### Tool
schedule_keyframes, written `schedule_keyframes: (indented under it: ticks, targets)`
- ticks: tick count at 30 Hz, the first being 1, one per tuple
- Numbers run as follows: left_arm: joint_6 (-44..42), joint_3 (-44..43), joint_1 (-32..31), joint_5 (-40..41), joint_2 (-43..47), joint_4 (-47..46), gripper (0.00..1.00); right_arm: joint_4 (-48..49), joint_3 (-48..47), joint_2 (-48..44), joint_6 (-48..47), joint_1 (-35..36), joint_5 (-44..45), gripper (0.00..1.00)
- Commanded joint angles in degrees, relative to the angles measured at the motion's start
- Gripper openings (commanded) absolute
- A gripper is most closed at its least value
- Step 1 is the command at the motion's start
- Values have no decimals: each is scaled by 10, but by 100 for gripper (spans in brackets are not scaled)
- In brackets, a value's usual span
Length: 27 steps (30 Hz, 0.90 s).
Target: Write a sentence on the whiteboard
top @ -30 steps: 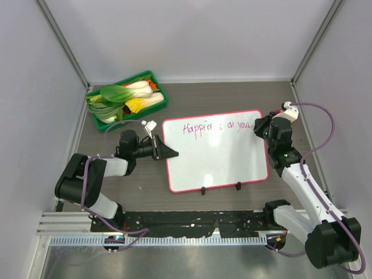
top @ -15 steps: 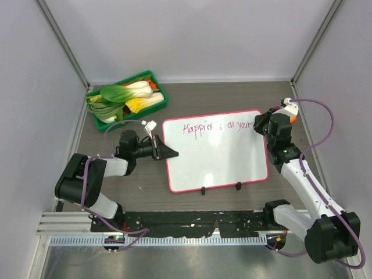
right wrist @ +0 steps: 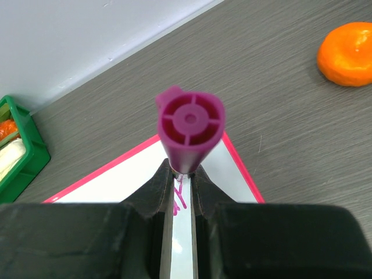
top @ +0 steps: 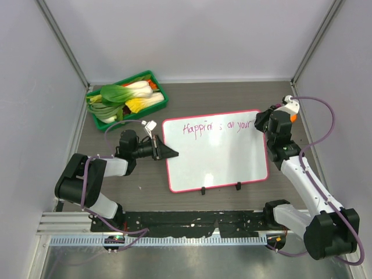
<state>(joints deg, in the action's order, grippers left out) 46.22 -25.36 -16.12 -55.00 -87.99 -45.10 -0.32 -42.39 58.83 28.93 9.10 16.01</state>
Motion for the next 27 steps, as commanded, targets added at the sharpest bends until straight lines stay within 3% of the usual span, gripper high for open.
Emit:
schedule_keyframes:
  ticks: [1, 27]
  targets:
    - [-80, 10, -10, 77, -15, 72, 0, 23, -22, 6, -2, -4, 17, 1]
    - [-80, 9, -9, 78, -15, 72, 0, 7, 20, -28, -6, -4, 12, 1]
